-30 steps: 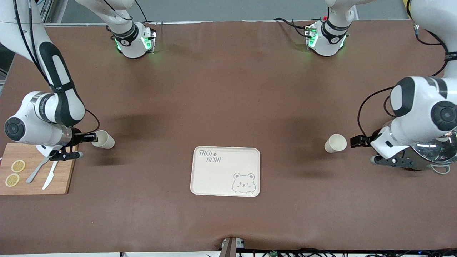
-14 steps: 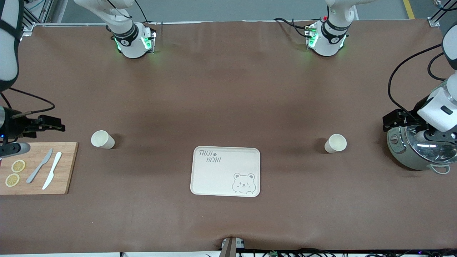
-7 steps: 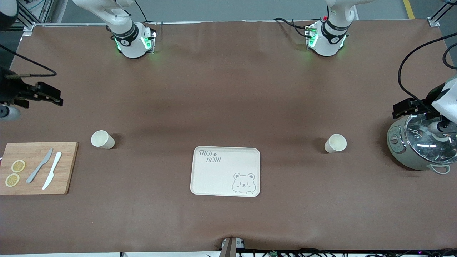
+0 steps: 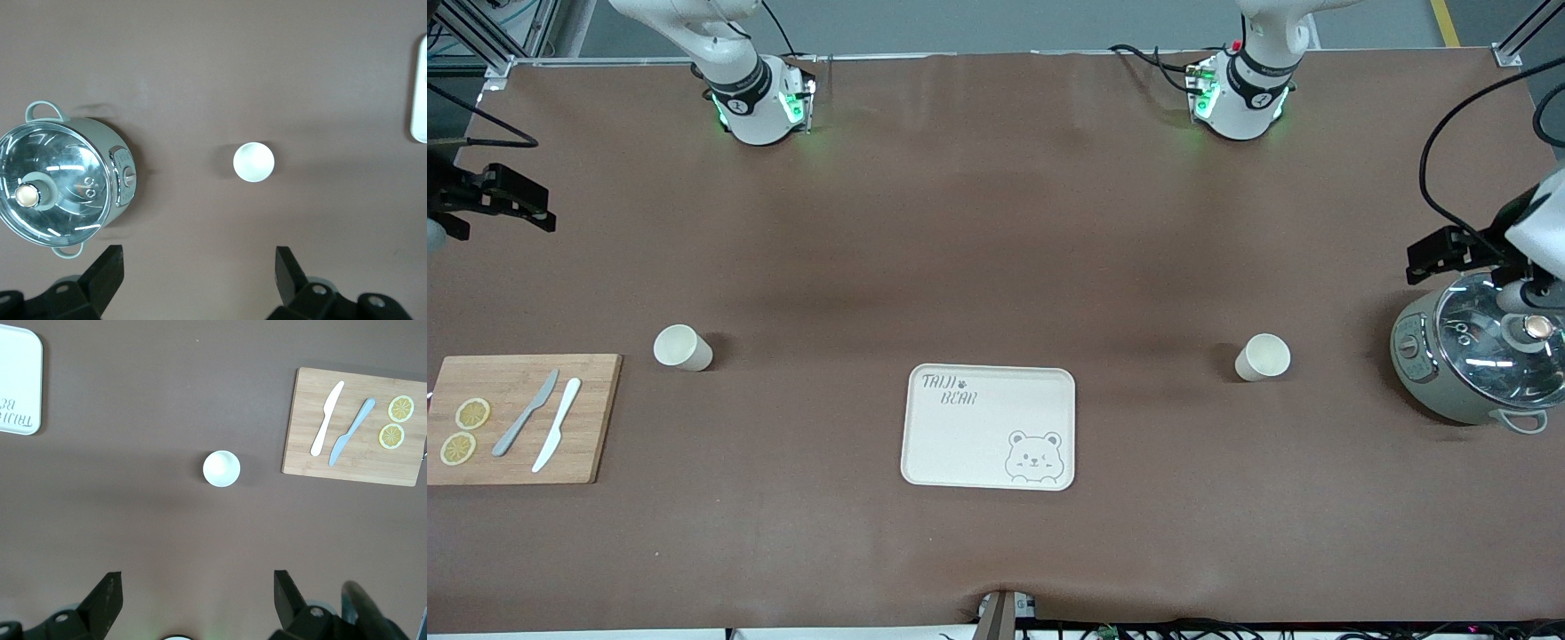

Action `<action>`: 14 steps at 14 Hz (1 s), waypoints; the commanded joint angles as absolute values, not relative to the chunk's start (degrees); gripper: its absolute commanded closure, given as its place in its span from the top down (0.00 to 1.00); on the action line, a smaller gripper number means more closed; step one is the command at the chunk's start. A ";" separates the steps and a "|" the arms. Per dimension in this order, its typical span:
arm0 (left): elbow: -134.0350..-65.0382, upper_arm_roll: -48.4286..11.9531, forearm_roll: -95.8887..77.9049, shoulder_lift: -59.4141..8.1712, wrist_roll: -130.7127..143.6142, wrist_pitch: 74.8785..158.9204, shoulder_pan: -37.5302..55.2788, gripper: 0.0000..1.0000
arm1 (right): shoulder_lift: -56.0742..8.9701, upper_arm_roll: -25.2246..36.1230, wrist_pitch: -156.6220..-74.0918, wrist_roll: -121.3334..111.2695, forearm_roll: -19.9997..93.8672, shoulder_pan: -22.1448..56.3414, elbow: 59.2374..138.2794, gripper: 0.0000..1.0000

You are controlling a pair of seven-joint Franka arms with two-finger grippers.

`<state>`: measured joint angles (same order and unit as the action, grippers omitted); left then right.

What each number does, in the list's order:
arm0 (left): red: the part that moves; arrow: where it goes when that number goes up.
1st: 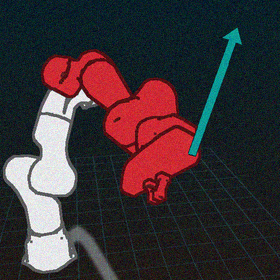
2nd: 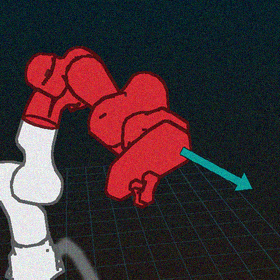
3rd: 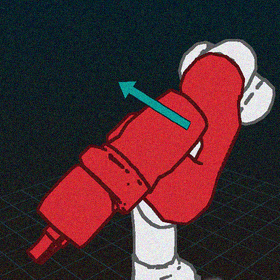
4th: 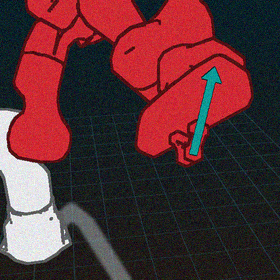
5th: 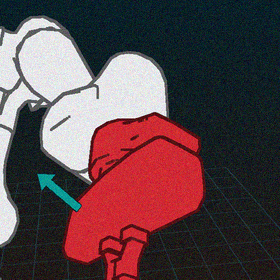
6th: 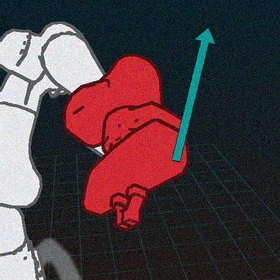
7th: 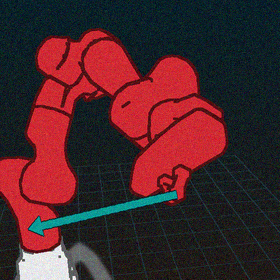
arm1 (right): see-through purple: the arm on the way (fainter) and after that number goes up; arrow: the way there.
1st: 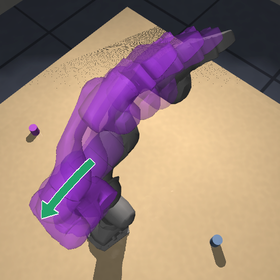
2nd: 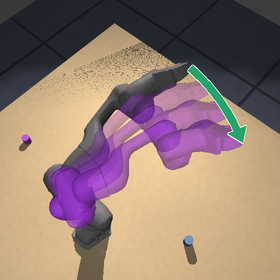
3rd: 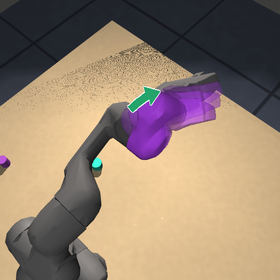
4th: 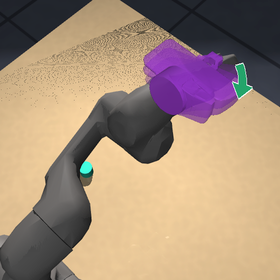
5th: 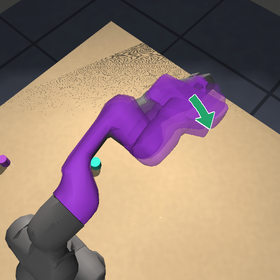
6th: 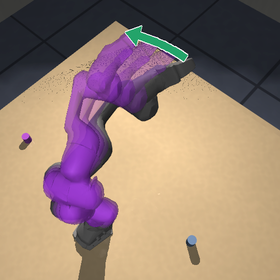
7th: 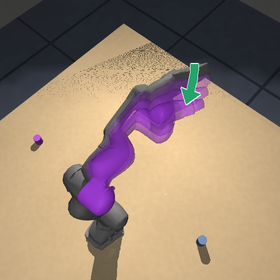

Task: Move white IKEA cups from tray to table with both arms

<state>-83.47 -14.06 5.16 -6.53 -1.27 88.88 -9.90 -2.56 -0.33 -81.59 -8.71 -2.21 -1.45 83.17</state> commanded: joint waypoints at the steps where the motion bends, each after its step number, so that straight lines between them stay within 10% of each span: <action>1: -88.76 -7.33 4.13 -0.36 -0.79 88.77 -3.11 1.00 | -1.06 -1.41 -81.74 -9.06 -2.90 -0.36 84.90 1.00; 14: -87.98 -1.41 4.04 1.14 -1.31 88.42 2.11 1.00 | 0.44 -1.14 -82.18 -9.49 -2.29 -1.50 86.13 1.00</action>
<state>-87.92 -1.91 5.13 0.03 -1.10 88.54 1.70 -1.85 -0.79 -81.45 -8.86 -2.21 -1.04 83.58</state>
